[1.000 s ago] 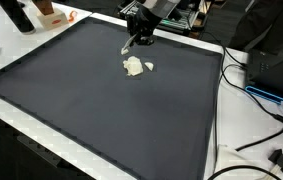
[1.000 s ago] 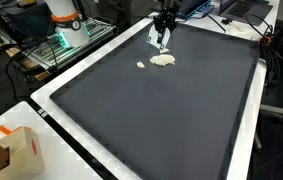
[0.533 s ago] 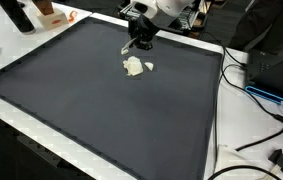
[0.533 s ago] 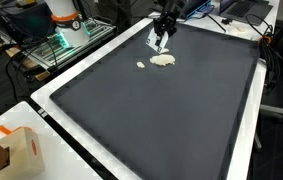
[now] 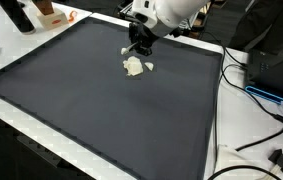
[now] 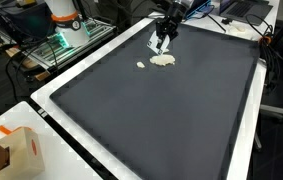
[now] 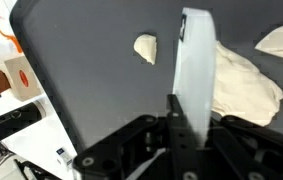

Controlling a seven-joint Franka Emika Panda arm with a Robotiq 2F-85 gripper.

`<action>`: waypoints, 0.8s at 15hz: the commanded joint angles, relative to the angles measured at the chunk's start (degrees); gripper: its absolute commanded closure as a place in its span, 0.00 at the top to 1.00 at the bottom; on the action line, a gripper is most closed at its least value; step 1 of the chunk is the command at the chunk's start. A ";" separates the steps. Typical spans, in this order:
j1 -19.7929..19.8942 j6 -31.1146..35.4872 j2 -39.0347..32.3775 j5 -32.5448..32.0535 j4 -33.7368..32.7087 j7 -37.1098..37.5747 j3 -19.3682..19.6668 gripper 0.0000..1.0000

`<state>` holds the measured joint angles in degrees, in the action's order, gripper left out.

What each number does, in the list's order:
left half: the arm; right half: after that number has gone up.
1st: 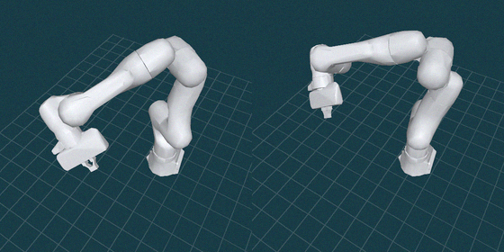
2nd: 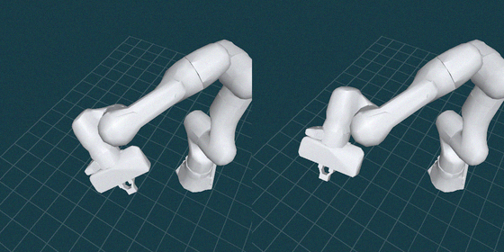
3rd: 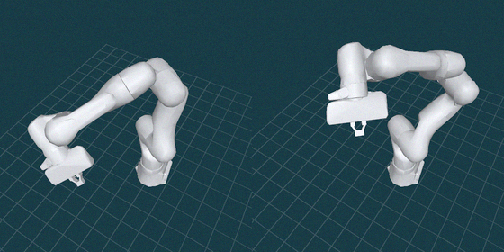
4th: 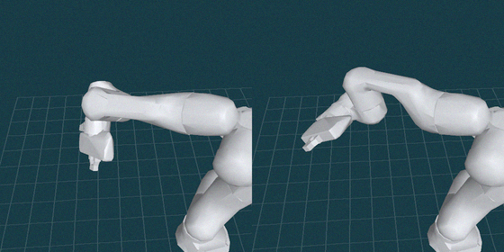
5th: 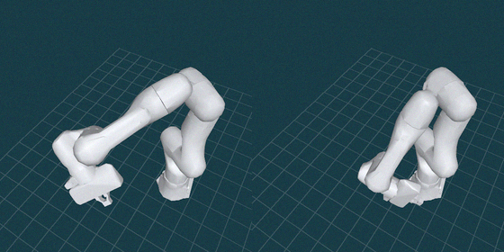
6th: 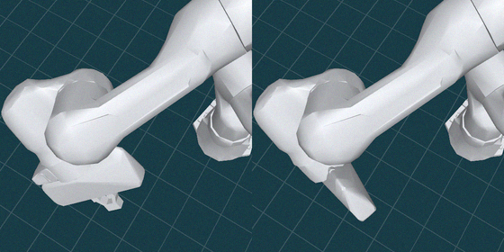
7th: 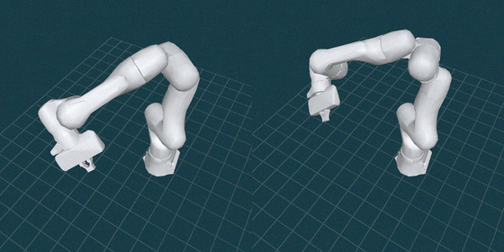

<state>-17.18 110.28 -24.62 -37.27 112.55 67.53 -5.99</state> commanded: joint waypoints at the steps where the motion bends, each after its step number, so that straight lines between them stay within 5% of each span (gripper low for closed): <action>1: -1.36 -1.33 -2.15 -1.20 -2.07 0.73 0.96 0.01; 12: -2.63 -1.16 -3.20 -2.11 -3.52 -0.20 1.35 0.01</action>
<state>-18.66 110.24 -27.32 -37.53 109.60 67.47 -5.36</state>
